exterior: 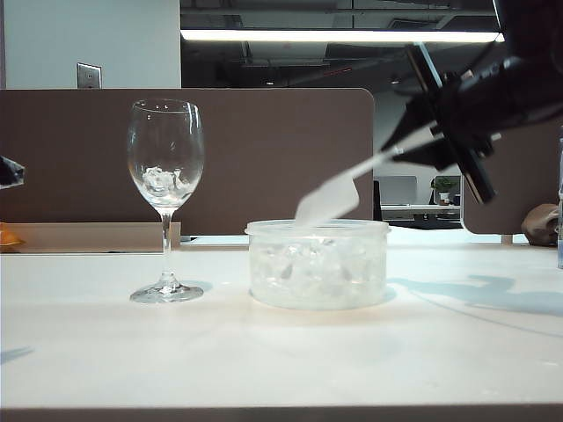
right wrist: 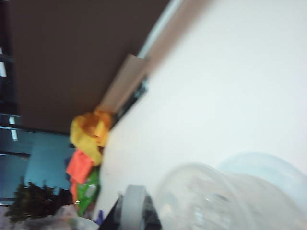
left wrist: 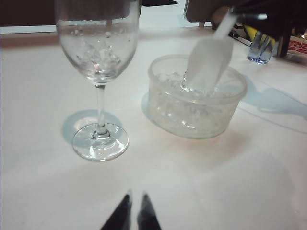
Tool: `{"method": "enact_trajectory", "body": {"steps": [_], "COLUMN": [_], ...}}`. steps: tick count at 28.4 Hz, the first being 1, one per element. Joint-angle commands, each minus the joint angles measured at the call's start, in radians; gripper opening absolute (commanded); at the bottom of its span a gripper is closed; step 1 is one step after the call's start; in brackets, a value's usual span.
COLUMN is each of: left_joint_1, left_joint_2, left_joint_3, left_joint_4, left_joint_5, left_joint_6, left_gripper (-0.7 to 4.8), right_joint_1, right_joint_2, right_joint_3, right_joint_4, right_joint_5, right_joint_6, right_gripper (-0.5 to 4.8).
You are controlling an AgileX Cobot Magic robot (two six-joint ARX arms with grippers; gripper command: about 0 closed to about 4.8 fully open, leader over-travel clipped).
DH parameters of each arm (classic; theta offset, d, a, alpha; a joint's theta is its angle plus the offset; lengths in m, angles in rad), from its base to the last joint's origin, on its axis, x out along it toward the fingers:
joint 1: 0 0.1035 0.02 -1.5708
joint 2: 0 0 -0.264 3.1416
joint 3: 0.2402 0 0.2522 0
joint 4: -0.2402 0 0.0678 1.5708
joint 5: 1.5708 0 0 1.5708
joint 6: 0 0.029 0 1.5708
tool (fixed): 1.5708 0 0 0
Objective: Pick up an ice shovel filled with ice cubes and pour the ice from the shovel into the glass.
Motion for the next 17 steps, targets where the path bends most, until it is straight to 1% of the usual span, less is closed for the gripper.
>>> {"method": "enact_trajectory", "body": {"steps": [1, 8, 10, 11, 14, 17], "left_joint_1": [-0.001, -0.001, -0.001, -0.001, -0.001, -0.001], "left_joint_2": [0.000, 0.000, 0.000, 0.000, 0.000, 0.000], "left_joint_3": [0.001, 0.001, 0.001, 0.001, 0.001, 0.001], "left_joint_4": [0.009, 0.009, 0.009, 0.009, 0.009, 0.009], "left_joint_5": [0.004, 0.004, 0.004, 0.004, 0.004, 0.004], "left_joint_6": [0.000, 0.000, 0.000, 0.000, 0.000, 0.000], "left_gripper": [0.29, 0.29, 0.29, 0.29, 0.29, 0.29], "right_joint_1": [0.001, 0.001, 0.001, 0.001, 0.001, 0.001], "right_joint_2": [-0.006, 0.013, 0.021, 0.027, 0.031, 0.027], "right_joint_3": [-0.029, -0.079, -0.080, -0.080, -0.080, -0.080], "right_joint_4": [0.026, 0.051, 0.046, 0.049, 0.047, 0.049], "right_joint_5": [0.011, 0.021, 0.010, 0.002, -0.001, 0.012], "right_joint_6": [-0.023, -0.023, -0.023, -0.022, -0.022, -0.022], "right_gripper": [-0.05, -0.05, 0.14, 0.36, 1.37, 2.07]}}
